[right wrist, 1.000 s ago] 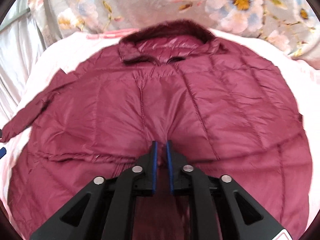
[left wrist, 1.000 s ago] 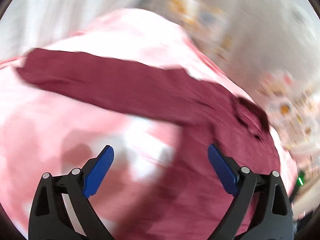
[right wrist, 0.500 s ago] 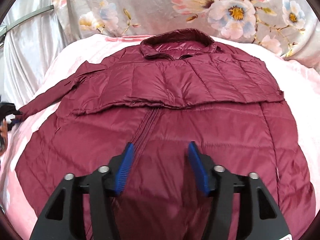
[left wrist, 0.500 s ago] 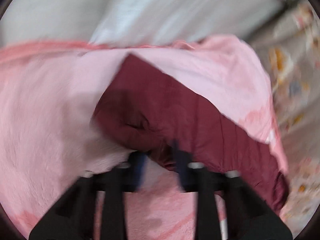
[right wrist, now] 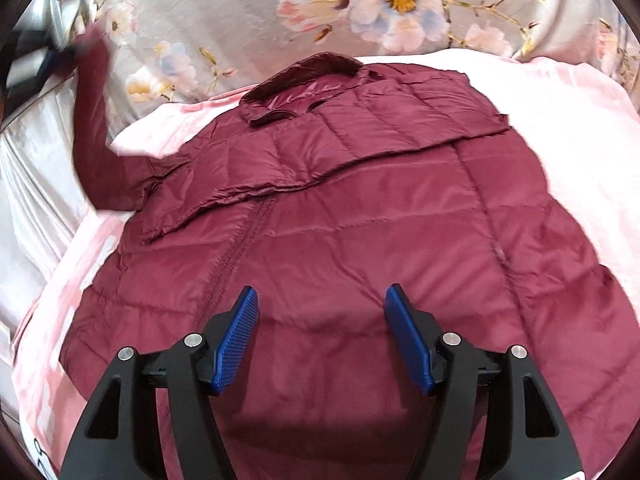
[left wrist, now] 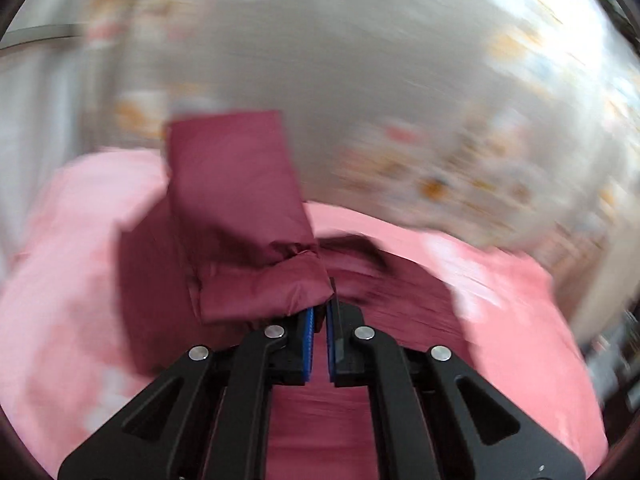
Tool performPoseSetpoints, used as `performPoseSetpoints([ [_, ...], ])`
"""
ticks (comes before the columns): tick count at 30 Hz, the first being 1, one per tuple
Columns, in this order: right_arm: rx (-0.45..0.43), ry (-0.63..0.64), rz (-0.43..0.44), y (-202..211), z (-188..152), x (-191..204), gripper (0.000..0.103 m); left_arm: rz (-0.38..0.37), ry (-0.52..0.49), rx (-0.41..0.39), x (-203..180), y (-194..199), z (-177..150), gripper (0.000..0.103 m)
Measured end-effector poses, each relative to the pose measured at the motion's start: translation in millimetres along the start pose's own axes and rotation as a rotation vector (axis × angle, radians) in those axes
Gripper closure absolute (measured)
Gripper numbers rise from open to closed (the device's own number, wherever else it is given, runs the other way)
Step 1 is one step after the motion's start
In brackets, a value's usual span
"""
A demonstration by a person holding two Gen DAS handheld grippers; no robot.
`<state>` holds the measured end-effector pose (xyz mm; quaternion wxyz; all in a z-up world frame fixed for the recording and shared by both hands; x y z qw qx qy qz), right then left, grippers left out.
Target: Fold large clothes
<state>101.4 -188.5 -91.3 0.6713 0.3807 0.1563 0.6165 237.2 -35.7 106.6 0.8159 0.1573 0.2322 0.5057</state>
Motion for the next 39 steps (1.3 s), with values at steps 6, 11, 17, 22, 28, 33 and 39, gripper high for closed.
performPoseSetpoints([
  [6, -0.025, -0.034, -0.054, 25.8, -7.1, -40.1, 0.037, -0.134, -0.003, 0.173, -93.3, -74.2, -75.2, 0.051],
  [11, -0.035, -0.093, -0.059, 37.7, 9.9, -76.1, 0.033, -0.145, 0.065, 0.191, -67.6, -80.0, -102.2, 0.043],
  [17, -0.050, -0.194, 0.042, 14.7, 70.9, -90.9, 0.033, -0.055, 0.303, 0.176, 37.7, -78.2, -82.1, 0.043],
  [22, 0.021, -0.243, 0.049, -32.9, 100.9, -91.7, 0.033, -0.037, 0.557, 0.215, 132.5, -91.6, -83.6, 0.043],
  [28, 0.122, -0.210, 0.051, -74.8, 117.3, -75.8, 0.099, -0.065, 0.823, 0.286, 210.1, -121.6, -108.7, 0.044],
  [33, -0.059, -0.048, 0.108, -15.7, 191.2, -26.8, 0.100, -0.030, 0.824, 0.279, 218.3, -130.2, -101.1, 0.046],
  [39, -0.175, 0.076, 0.017, 11.7, 222.0, -21.5, 0.100, 0.094, 0.738, 0.265, 214.6, -131.3, -103.9, 0.054],
])
Point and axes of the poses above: each gripper's, at about its wrist camera, not at the fingertips, and y roughly against the way its jaws point, x to its left, z to its top, the point moved 4 cm from there along -y, roughly the way its jaws point, and after that the axes turned 2 degrees about -y, right-handed, at the moved point
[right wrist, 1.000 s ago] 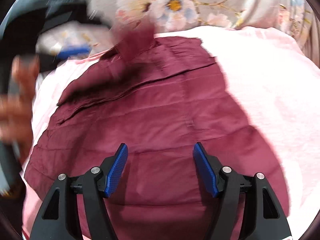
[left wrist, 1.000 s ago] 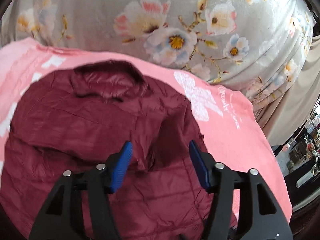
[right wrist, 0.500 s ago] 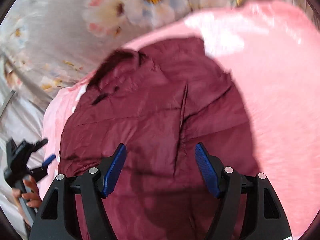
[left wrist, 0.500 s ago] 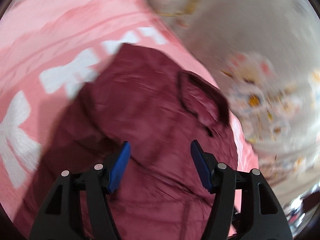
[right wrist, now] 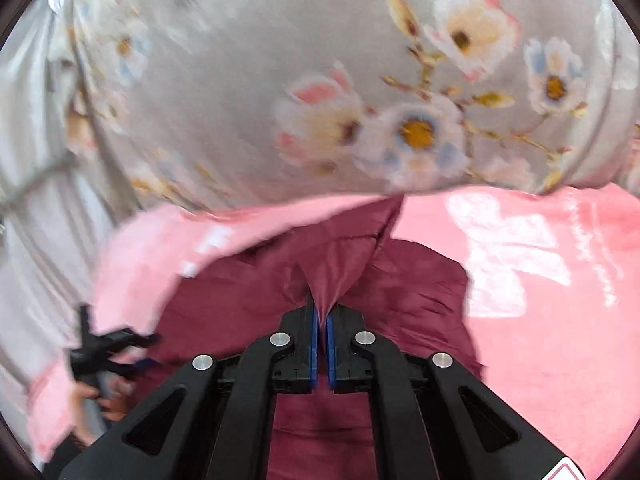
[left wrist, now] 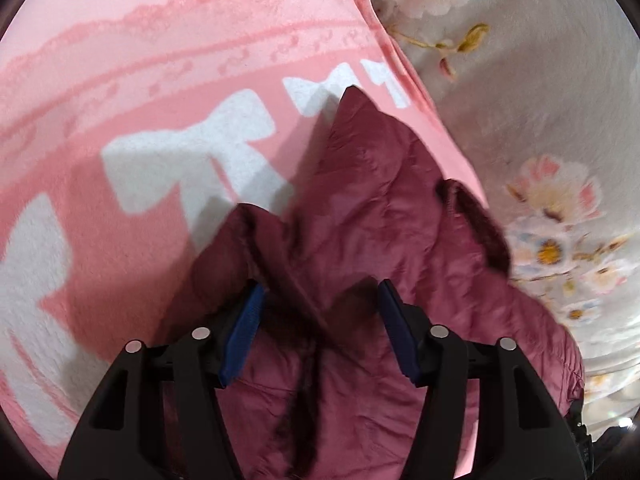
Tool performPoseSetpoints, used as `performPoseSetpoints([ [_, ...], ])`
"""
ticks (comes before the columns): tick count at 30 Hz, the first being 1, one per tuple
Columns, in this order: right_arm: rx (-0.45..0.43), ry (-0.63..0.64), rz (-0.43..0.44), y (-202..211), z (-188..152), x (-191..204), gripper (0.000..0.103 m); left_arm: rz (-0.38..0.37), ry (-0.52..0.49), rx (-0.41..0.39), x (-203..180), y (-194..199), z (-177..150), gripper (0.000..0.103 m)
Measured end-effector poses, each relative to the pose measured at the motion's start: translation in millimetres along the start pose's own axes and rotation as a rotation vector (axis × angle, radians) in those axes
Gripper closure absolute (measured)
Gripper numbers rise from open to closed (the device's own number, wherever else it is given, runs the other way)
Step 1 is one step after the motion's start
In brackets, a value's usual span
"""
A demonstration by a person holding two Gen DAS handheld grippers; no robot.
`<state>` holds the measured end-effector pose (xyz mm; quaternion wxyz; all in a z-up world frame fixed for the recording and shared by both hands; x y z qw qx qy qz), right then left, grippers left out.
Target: Fold large clothes
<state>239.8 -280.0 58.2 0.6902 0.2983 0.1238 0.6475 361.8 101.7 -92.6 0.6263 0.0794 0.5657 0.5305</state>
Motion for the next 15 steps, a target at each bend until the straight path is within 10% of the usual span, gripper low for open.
performPoseSetpoints([
  [6, 0.226, -0.092, -0.091, -75.5, -83.7, -54.3, 0.100, 0.161, -0.105, -0.083, 5.9, -2.2, -3.0, 0.094],
  [15, 0.273, -0.088, -0.081, -89.2, -120.9, -57.7, 0.100, 0.255, -0.252, -0.161, -1.0, -4.1, -12.8, 0.098],
])
Point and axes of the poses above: each gripper's, at about its wrist camera, not at the fingertips, and y roughly against the way its jaws point, x to its left, z to its top, the point moved 4 cm from there along -y, roughly the way its jaws point, and after that the axes turned 2 degrees about -y, right-handed, at the moved point
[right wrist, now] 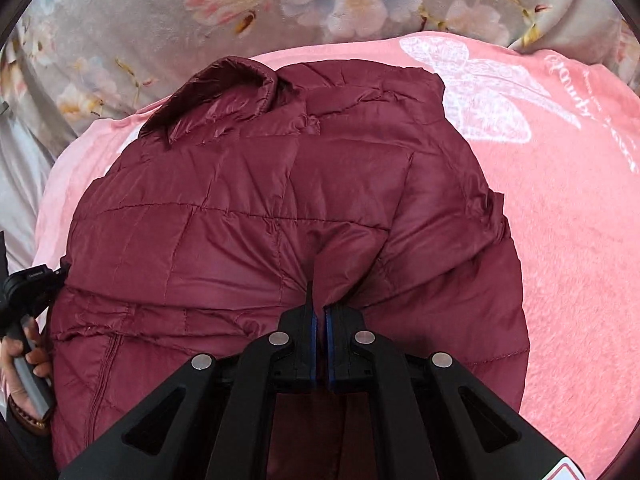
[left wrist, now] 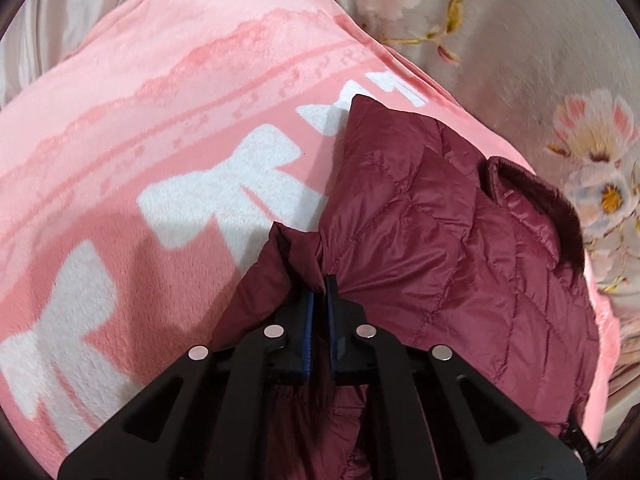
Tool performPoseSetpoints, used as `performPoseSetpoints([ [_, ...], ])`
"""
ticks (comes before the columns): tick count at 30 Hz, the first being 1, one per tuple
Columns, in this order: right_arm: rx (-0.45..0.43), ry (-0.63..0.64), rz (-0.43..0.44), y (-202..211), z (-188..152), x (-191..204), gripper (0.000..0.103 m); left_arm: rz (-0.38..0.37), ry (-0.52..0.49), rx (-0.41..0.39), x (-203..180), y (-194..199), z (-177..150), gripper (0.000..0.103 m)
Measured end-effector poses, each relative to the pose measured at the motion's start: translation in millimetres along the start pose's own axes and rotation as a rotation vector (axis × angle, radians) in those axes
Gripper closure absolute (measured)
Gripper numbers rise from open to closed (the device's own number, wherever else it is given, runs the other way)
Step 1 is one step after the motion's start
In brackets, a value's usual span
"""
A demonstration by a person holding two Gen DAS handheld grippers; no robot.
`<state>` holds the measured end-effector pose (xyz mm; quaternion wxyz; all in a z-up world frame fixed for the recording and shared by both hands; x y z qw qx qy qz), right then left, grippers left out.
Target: Fold large clothes
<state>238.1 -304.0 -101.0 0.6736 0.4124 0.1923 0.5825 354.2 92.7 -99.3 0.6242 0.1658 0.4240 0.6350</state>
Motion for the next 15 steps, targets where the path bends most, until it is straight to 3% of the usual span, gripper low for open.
performPoseSetpoints([
  [4, 0.052, 0.013, 0.006, 3.4, 3.4, -3.8, 0.098, 0.048, -0.069, 0.032, -6.8, 5.8, 1.8, 0.098],
  [5, 0.056, 0.027, -0.015, 9.6, 4.5, -3.0, 0.091, 0.035, -0.096, 0.045, -9.7, 19.1, 3.0, 0.098],
  [7, 0.007, 0.049, -0.066, 37.4, 10.0, 0.5, 0.081, 0.004, -0.156, 0.013, -19.2, 49.8, 7.3, 0.098],
  [9, -0.109, 0.059, -0.099, 77.8, 23.6, 9.7, 0.072, -0.002, -0.211, -0.043, -34.8, 79.9, 16.6, 0.094],
  [12, -0.173, 0.060, -0.006, 98.6, 46.1, 41.7, 0.073, -0.098, -0.233, -0.080, -74.5, 105.4, 31.9, 0.082],
  [15, -0.134, 0.109, 0.061, 80.3, 55.8, 83.1, 0.076, -0.158, -0.267, -0.025, -118.4, 86.8, 32.5, 0.082],
])
Point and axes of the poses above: each gripper's, at about its wrist camera, not at the fingertips, and y roughly against the way its jaws point, x to its left, z to its top, the point moved 4 cm from there along -y, roughly the way its jaws point, and after that the axes turned 2 degrees about -y, right-handed, at the moved point
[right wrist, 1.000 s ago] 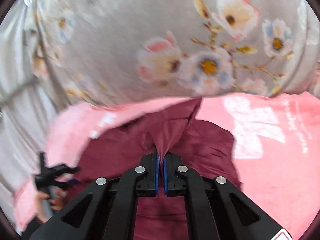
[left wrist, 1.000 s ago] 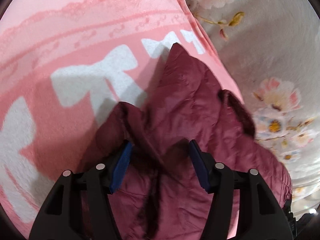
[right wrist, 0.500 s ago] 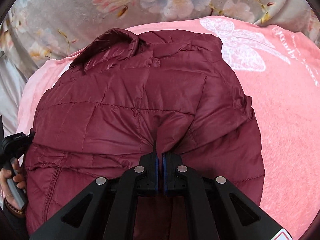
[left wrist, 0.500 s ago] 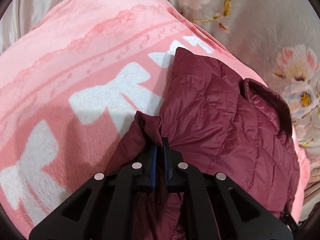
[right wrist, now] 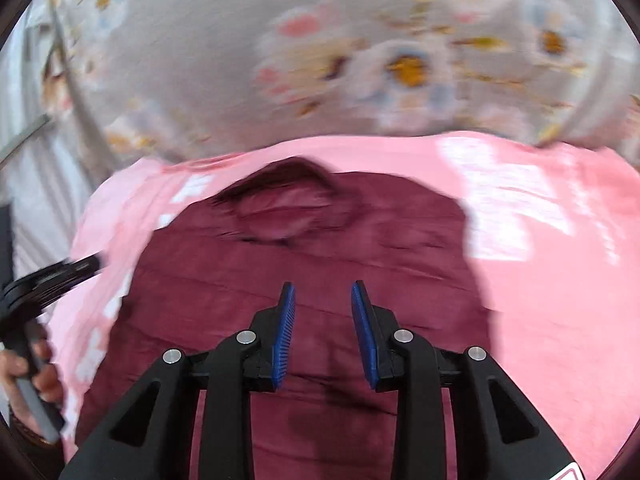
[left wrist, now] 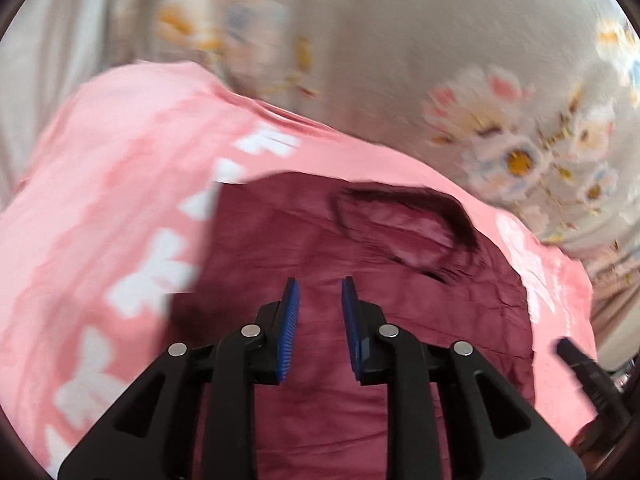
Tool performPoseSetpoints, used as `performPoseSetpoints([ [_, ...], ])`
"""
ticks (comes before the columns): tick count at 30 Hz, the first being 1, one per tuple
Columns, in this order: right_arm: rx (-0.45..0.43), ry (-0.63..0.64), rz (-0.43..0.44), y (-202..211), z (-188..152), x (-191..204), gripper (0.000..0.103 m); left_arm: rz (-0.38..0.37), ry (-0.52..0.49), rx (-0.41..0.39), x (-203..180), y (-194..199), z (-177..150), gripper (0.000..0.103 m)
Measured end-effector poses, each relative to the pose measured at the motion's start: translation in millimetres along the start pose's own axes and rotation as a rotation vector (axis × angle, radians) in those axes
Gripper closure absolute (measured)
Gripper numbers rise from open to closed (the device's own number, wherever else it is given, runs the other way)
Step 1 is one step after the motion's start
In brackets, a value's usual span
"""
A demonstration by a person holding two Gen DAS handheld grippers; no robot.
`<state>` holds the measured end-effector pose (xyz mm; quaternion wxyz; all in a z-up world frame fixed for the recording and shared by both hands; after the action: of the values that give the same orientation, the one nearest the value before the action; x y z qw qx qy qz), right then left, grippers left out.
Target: Fold large clothes
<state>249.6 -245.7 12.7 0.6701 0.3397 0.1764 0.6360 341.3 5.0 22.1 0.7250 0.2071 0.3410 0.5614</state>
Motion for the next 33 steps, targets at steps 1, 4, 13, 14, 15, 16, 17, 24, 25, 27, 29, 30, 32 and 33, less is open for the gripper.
performPoseSetpoints([
  [1, 0.035, 0.023, 0.001, -19.4, -2.9, 13.2, 0.078, -0.005, -0.008, 0.029, -9.9, -14.2, -1.9, 0.082],
  [4, 0.121, 0.025, 0.013, -61.1, -22.0, 25.6, 0.080, 0.001, -0.040, 0.128, -29.7, -60.1, -25.7, 0.082],
  [13, 0.145, 0.088, -0.032, -107.8, -75.6, 26.6, 0.083, 0.053, -0.129, 0.097, -30.5, -92.9, -91.3, 0.082],
  [14, 0.136, 0.093, -0.036, -107.7, -75.2, 27.5, 0.083, 0.057, -0.135, 0.086, -31.6, -92.2, -94.0, 0.082],
  [15, 0.126, 0.100, -0.042, -107.7, -76.4, 28.3, 0.083, 0.064, -0.142, 0.078, -32.5, -91.5, -95.4, 0.082],
  [16, 0.121, 0.106, -0.046, -105.1, -77.9, 27.4, 0.083, 0.071, -0.149, 0.075, -33.5, -90.9, -94.6, 0.082],
  [17, 0.117, 0.111, -0.050, -105.1, -78.3, 27.8, 0.083, 0.082, -0.159, 0.072, -34.9, -91.5, -95.2, 0.082],
  [24, 0.109, 0.092, -0.032, -103.9, -79.0, 22.5, 0.083, 0.135, -0.204, 0.062, -41.7, -95.3, -95.8, 0.082],
  [25, 0.108, 0.082, -0.022, -103.6, -78.6, 20.8, 0.083, 0.139, -0.208, 0.061, -42.2, -95.3, -96.2, 0.082],
  [27, 0.108, 0.059, 0.000, -103.0, -77.6, 17.8, 0.082, 0.145, -0.213, 0.060, -42.6, -95.9, -96.6, 0.082],
  [29, 0.108, 0.038, 0.026, -102.5, -77.0, 15.3, 0.081, 0.147, -0.212, 0.061, -41.9, -96.0, -96.7, 0.082],
  [30, 0.108, 0.027, 0.040, -102.1, -76.6, 13.9, 0.079, 0.146, -0.212, 0.061, -42.1, -95.4, -97.2, 0.082],
  [32, 0.107, 0.008, 0.080, -101.1, -75.2, 13.0, 0.071, 0.135, -0.203, 0.060, -41.4, -95.0, -96.6, 0.082],
  [33, 0.106, -0.003, 0.105, -99.9, -74.4, 12.8, 0.069, 0.107, -0.184, 0.060, -38.9, -93.6, -95.2, 0.080],
])
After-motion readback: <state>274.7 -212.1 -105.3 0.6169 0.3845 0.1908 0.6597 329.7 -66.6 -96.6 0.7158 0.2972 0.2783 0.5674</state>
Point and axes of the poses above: each gripper's, at about its wrist camera, not at the fingertips, and y roughly against the way its jaws point, x to its left, z to its top, the point moved 4 cm from there along -y, roughly the way its jaws point, and after that the axes turned 2 degrees about -y, right-handed, at the moved point
